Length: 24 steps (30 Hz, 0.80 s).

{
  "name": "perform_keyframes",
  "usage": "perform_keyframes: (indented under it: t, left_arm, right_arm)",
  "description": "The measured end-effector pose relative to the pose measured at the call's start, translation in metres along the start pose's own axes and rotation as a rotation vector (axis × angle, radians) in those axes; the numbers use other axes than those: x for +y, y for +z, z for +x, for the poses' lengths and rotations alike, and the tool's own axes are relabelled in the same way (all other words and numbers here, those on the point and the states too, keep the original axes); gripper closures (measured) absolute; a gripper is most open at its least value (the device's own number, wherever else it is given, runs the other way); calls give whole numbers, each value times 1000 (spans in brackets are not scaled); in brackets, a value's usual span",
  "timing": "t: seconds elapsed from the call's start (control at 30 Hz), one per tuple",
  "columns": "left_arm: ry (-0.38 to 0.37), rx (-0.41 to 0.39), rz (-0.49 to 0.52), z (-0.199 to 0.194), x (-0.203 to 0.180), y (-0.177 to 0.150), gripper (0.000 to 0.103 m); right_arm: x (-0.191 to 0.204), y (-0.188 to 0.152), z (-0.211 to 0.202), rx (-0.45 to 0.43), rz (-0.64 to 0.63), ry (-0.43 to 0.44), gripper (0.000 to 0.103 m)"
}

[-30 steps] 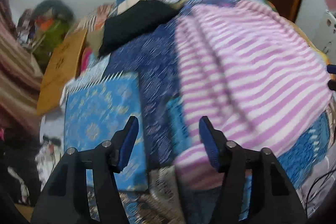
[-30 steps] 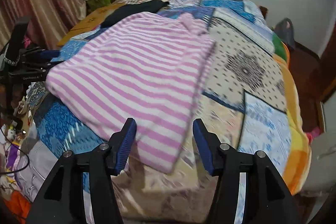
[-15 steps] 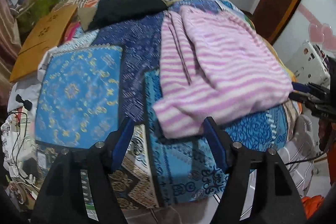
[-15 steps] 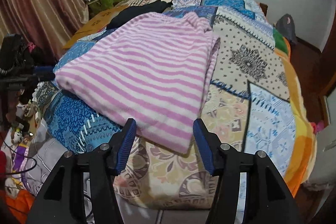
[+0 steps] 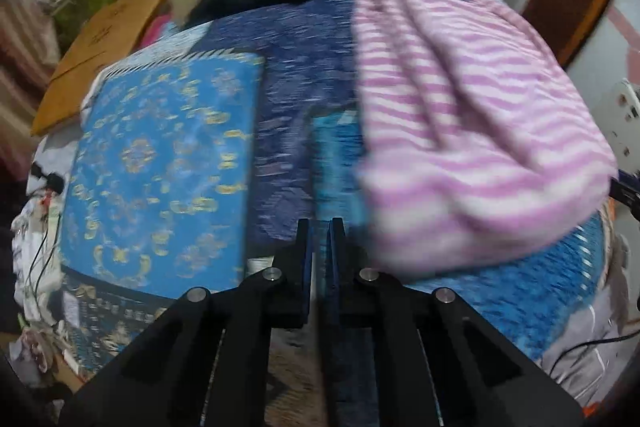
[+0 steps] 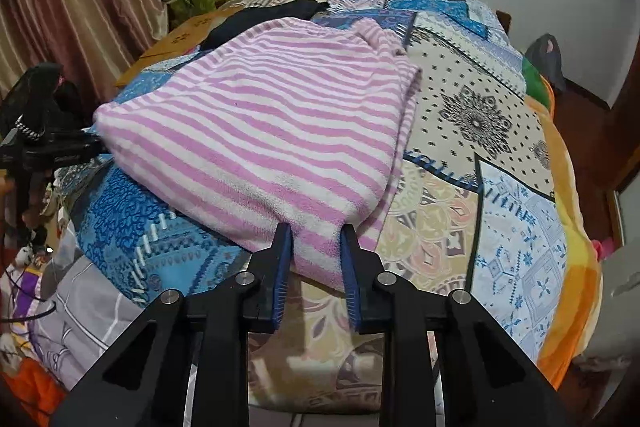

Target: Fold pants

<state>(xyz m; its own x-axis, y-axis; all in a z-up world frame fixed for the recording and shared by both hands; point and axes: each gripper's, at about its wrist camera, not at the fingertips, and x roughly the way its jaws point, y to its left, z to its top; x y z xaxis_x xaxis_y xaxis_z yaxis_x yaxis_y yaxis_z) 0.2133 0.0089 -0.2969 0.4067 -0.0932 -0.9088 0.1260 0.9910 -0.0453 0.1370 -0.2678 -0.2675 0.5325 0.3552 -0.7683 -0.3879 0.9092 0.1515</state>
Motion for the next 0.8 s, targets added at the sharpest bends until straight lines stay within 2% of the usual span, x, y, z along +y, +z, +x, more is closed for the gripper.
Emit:
perform_keyframes:
  t: [0.1, 0.2, 0.27, 0.33, 0.37, 0.5, 0.67, 0.73, 0.8]
  left_arm:
    - [-5, -6, -25, -10, 18, 5, 95]
    - [12, -42, -17, -27, 25, 15, 92]
    - [4, -68, -17, -38, 24, 25, 79]
    - [-9, -105, -9, -46, 18, 37, 65]
    - [-14, -123, 0, -50, 14, 43, 57]
    - [-35, -165, 55, -50, -12, 68, 41]
    - [-72, -130, 106, -25, -40, 100, 24]
    - [-55, -85, 107, -10, -46, 109, 24]
    - [-67, -38, 105, 8, -49, 116, 24]
  right_arm:
    - [-9, 1, -11, 5, 5, -19, 79]
    - [-17, 5, -21, -3, 16, -57, 70]
    - [-25, 12, -29, -20, 32, -71, 57]
    - [-29, 20, -35, -46, 32, -89, 52]
    - [-30, 24, -36, -54, 29, -94, 51]
    - [-34, 41, -30, -78, 31, -90, 47]
    - [-37, 57, -2, -51, 43, -46, 46]
    - [-39, 62, 13, -27, 59, -23, 46]
    - [-42, 65, 29, -1, 74, -15, 41]
